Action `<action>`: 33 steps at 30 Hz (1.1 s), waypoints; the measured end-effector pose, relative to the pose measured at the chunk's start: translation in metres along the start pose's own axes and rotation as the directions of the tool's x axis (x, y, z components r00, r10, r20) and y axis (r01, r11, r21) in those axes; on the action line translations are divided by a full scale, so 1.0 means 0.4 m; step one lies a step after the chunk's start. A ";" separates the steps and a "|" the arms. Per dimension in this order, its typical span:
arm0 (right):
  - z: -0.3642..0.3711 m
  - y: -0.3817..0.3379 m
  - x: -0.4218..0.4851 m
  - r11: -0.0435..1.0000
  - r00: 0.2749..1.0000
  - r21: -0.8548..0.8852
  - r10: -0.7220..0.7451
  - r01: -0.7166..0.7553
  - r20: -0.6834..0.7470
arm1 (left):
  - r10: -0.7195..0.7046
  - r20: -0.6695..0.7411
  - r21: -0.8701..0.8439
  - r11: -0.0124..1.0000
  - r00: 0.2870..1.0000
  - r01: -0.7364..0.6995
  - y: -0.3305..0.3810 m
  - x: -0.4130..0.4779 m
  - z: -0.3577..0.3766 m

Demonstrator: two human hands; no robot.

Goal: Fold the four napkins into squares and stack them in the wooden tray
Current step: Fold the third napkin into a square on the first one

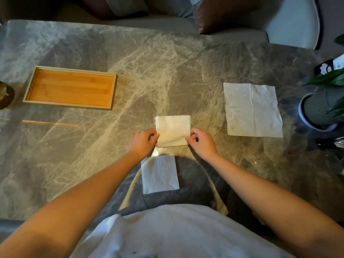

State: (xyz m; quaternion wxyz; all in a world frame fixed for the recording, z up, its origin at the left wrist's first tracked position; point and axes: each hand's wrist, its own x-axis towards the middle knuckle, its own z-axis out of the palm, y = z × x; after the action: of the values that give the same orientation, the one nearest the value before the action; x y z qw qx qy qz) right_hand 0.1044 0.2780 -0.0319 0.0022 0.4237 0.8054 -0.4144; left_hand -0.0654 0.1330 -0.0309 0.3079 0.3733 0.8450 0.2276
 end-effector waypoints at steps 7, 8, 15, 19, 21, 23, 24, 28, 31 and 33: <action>0.007 -0.006 0.007 0.999 0.999 -0.002 0.041 -0.041 -0.025 | -0.068 0.006 0.006 0.998 0.998 0.068 0.003 0.007 0.009; 0.007 -0.005 0.007 0.999 0.999 0.003 0.047 -0.047 -0.024 | -0.070 0.003 0.007 0.998 0.998 0.070 0.004 0.007 0.010; 0.009 -0.008 0.009 0.998 0.997 0.009 0.062 -0.062 -0.049 | -0.078 -0.010 -0.002 0.997 0.997 0.078 0.005 0.011 0.021; 0.013 -0.008 0.014 0.997 0.996 0.000 0.073 -0.073 -0.059 | -0.033 -0.007 0.043 0.999 0.999 0.033 0.003 0.010 0.023; 0.013 -0.008 0.016 0.997 0.995 0.002 0.075 -0.075 -0.061 | -0.017 -0.001 0.067 0.998 1.000 0.017 0.001 0.011 0.022; 0.010 -0.008 0.016 0.998 0.997 -0.003 0.062 -0.062 -0.052 | -0.013 0.002 0.095 0.995 1.000 0.013 -0.003 0.012 0.019; 0.009 -0.006 0.015 0.999 0.998 -0.018 0.046 -0.047 -0.054 | -0.012 -0.005 0.104 0.995 1.000 0.013 -0.005 0.011 0.016; -0.004 -0.003 0.015 0.968 0.984 -0.215 -0.151 0.129 -0.090 | 0.086 -0.096 0.181 0.981 0.992 -0.067 -0.015 0.003 0.009; 0.000 -0.022 0.027 0.898 0.953 -0.336 -0.301 0.286 0.005 | 0.217 -0.109 0.317 0.933 0.970 -0.173 -0.007 0.009 0.015; 0.012 -0.039 0.036 0.841 0.936 -0.417 -0.342 0.344 0.082 | 0.305 -0.070 0.384 0.887 0.950 -0.257 0.008 0.015 0.024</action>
State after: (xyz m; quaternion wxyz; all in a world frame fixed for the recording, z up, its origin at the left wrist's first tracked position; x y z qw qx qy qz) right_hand 0.0826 0.2799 -0.0297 0.0221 0.2612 0.9388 -0.2234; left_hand -0.0604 0.1411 -0.0378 0.1406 0.5276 0.8276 0.1300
